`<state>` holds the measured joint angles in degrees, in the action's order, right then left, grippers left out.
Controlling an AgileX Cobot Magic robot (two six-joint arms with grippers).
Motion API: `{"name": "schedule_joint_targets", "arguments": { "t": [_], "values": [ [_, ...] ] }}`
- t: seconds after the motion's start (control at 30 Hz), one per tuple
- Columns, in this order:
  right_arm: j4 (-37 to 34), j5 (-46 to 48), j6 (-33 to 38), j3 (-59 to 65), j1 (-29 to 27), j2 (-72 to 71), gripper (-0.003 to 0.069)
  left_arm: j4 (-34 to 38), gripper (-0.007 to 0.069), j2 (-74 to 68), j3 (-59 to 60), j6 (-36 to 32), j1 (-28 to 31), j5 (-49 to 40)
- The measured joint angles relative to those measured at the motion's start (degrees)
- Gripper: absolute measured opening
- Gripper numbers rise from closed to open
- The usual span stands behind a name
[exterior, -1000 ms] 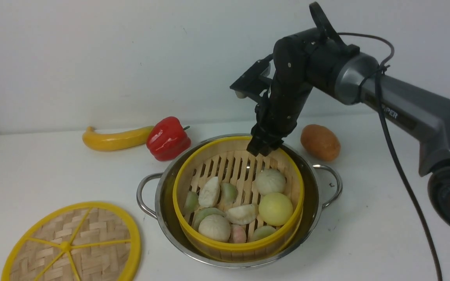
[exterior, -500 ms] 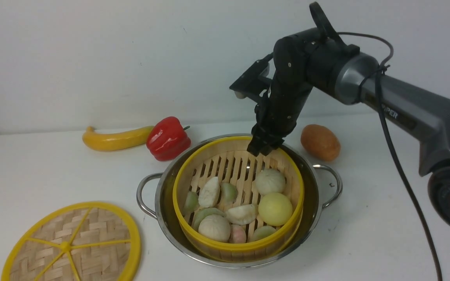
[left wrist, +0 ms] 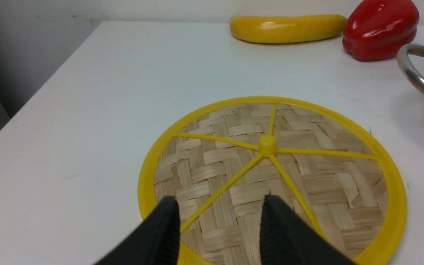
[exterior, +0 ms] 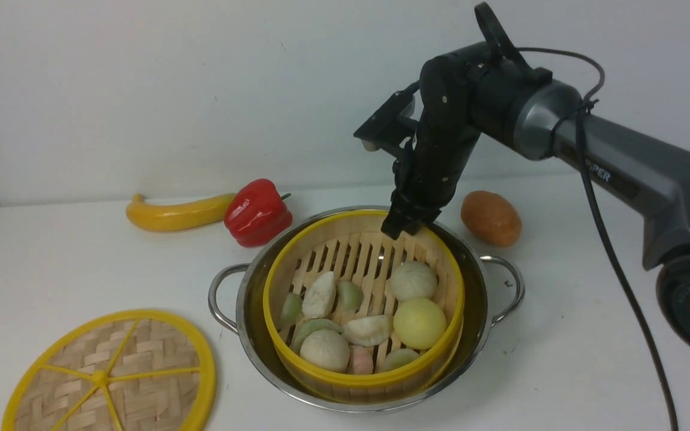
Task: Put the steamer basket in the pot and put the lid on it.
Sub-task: Use the right arm to put the steamer into the iron steamer pot in the middle
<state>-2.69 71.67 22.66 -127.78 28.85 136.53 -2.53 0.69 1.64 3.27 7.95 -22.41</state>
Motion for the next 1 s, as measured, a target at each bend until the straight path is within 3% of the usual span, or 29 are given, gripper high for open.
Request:
{"name": "schedule_joint_targets", "arguments": {
  "t": [1.0],
  "values": [
    [-0.5,-0.4,-1.6,1.6,0.0,0.0,0.0041,0.0,0.029,0.0,0.0,0.0,0.0,0.0]
  ]
}}
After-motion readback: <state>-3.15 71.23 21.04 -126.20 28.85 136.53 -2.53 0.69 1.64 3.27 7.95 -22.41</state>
